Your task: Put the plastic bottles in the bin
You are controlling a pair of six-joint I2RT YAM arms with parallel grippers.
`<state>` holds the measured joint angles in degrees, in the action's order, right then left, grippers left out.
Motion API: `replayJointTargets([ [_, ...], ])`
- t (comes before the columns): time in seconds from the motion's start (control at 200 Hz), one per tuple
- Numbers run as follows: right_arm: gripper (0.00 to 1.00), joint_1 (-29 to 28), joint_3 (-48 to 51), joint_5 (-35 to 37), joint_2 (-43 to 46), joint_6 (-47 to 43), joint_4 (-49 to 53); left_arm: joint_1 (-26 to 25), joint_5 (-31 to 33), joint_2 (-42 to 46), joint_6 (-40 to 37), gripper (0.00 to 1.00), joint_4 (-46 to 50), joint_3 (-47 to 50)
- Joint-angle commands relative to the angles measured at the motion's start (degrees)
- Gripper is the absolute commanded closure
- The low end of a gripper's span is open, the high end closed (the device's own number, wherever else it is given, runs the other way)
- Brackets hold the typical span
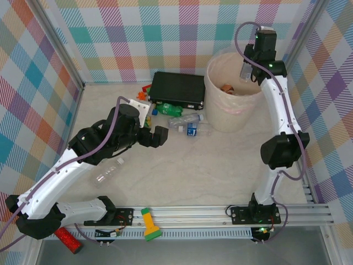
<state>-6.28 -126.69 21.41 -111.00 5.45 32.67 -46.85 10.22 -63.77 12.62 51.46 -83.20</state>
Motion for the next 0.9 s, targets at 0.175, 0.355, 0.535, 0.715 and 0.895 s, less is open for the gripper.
replayJointTargets([
  [0.175,0.42,0.4,-4.7,-0.9,-2.1,-1.4,1.6,-0.5,1.9,0.7,1.3,0.00,1.9,-1.5],
  [0.355,0.01,0.3,-5.2,-3.7,-0.9,-1.4,3.3,-0.5,2.1,-0.5,0.8,0.01,1.7,-1.5],
  [0.535,0.01,0.3,-5.2,-4.6,0.6,-1.7,4.3,-0.4,1.6,-2.2,0.2,0.00,1.2,-1.6],
  [0.715,0.01,0.2,-5.2,-4.8,1.5,-1.5,5.8,0.9,1.0,-3.5,0.4,0.01,1.2,-1.5],
  [0.895,0.01,-0.9,-4.8,-6.3,3.7,-0.3,7.6,4.9,0.2,-3.8,2.7,0.01,1.6,0.8],
])
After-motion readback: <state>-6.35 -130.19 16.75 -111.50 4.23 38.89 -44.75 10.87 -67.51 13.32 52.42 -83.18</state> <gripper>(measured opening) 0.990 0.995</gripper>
